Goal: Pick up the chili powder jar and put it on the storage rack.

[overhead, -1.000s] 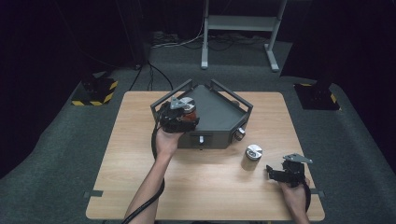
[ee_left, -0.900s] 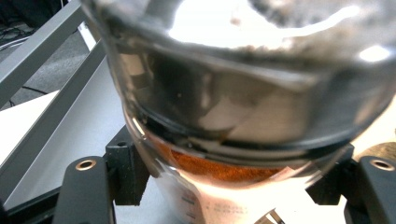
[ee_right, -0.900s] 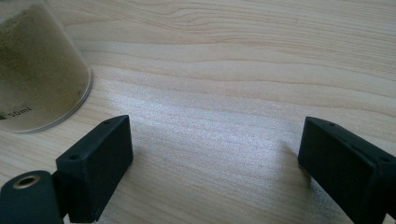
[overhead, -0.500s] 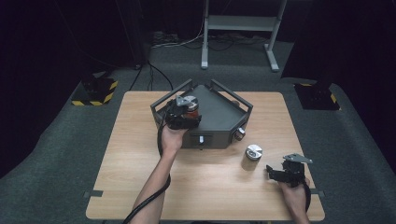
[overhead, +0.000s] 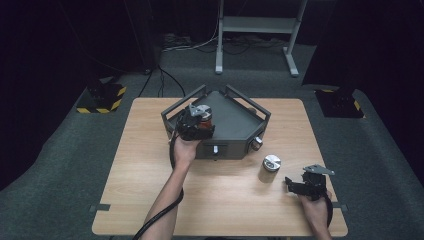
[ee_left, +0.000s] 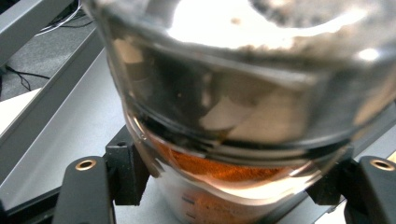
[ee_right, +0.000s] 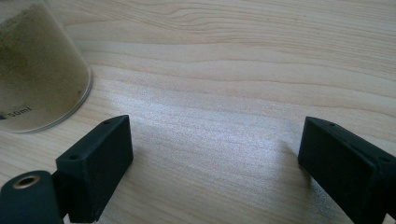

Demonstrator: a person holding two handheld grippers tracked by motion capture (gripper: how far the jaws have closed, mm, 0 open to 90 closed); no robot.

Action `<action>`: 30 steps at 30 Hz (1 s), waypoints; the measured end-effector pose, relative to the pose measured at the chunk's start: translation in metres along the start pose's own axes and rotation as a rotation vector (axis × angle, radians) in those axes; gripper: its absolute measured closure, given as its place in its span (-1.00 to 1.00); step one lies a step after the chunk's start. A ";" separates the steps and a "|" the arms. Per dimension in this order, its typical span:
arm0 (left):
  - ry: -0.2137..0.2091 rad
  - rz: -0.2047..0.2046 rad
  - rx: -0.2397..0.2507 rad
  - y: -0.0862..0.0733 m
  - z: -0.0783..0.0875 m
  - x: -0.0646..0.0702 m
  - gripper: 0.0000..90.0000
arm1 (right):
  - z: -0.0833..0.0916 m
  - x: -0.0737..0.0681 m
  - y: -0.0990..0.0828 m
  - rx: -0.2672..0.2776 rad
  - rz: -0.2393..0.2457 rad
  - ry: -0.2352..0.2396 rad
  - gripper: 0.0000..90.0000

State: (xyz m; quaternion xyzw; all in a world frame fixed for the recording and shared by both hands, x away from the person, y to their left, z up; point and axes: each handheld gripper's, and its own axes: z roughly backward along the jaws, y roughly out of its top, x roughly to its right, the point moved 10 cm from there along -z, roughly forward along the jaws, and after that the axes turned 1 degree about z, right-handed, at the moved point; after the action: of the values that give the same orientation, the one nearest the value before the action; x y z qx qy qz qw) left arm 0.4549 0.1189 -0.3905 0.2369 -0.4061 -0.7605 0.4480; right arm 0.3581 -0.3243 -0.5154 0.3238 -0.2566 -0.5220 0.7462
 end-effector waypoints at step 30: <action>0.002 0.004 0.048 -0.008 0.007 -0.001 -0.73 | 0.000 0.000 0.000 0.001 0.003 0.001 -0.77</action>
State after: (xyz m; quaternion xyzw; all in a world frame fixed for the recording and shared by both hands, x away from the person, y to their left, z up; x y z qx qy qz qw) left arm 0.4463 0.1252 -0.3933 0.2474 -0.4242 -0.7494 0.4442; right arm 0.3580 -0.3244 -0.5154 0.3239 -0.2570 -0.5209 0.7468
